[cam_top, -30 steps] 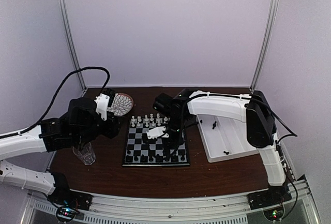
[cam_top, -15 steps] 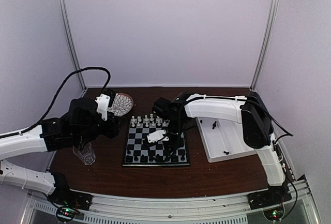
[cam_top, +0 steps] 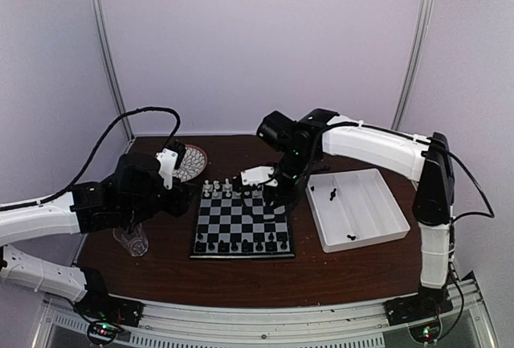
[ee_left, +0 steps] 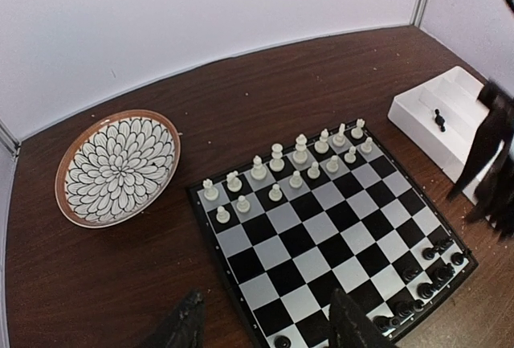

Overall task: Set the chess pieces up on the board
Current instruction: Pick up the pawn from the storage box.

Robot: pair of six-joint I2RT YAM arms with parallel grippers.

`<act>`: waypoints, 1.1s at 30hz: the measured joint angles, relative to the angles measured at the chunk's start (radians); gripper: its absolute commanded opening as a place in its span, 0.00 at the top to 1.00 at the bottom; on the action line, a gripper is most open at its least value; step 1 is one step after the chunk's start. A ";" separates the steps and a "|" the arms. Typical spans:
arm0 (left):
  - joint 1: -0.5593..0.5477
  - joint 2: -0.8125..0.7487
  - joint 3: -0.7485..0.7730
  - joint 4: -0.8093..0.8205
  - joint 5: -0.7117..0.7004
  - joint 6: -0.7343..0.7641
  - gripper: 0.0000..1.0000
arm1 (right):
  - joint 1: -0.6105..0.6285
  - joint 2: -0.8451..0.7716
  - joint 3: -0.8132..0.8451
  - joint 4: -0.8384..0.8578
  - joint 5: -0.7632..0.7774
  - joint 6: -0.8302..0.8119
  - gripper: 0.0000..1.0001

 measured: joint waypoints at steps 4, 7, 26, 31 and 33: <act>0.001 0.039 0.018 -0.003 0.020 0.001 0.47 | -0.108 -0.103 -0.082 0.046 0.003 0.043 0.73; 0.001 0.053 0.031 -0.003 0.038 0.001 0.47 | -0.236 -0.143 -0.182 0.101 0.014 0.107 0.73; 0.001 0.205 0.126 0.001 0.155 -0.003 0.47 | -0.438 -0.035 -0.351 0.201 0.258 -0.219 0.63; 0.001 0.204 0.127 -0.003 0.165 -0.016 0.47 | -0.438 0.027 -0.315 0.200 0.322 -0.370 0.59; 0.001 0.198 0.127 -0.005 0.164 -0.021 0.47 | -0.438 0.050 -0.297 0.198 0.348 -0.412 0.58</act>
